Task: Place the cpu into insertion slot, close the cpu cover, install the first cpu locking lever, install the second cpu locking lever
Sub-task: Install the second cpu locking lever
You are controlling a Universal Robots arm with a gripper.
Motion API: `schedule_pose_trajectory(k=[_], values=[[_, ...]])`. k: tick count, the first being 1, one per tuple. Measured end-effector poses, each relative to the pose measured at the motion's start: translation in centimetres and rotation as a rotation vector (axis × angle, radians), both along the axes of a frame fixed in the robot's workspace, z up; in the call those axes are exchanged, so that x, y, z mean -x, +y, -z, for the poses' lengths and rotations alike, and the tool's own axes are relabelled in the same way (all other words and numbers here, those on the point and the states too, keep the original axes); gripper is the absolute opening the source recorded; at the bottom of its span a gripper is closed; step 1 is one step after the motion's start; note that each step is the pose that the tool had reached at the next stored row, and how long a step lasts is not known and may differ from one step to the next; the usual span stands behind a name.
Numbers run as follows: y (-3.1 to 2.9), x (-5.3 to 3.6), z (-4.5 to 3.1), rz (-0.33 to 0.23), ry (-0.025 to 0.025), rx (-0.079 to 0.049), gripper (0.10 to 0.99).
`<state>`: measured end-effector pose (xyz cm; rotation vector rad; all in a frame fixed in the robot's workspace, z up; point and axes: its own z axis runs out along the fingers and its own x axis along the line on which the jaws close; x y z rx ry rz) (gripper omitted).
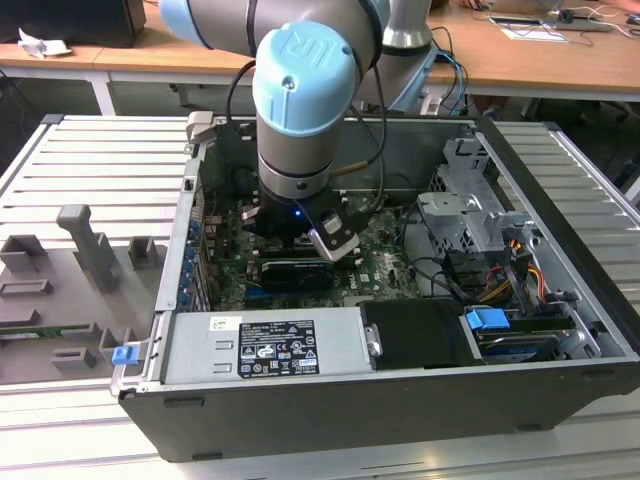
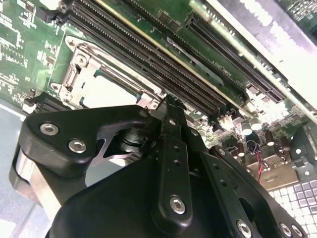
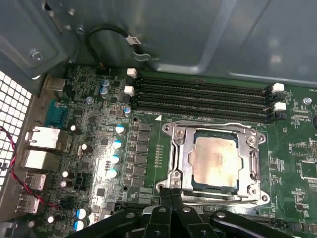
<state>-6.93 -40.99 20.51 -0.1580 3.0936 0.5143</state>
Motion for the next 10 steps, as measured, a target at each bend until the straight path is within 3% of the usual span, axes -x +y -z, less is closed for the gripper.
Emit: schedule_pose_trajectory(k=[10], values=[[-0.23,0.06,0.83,-0.005,-0.0001,-0.032,0.106]])
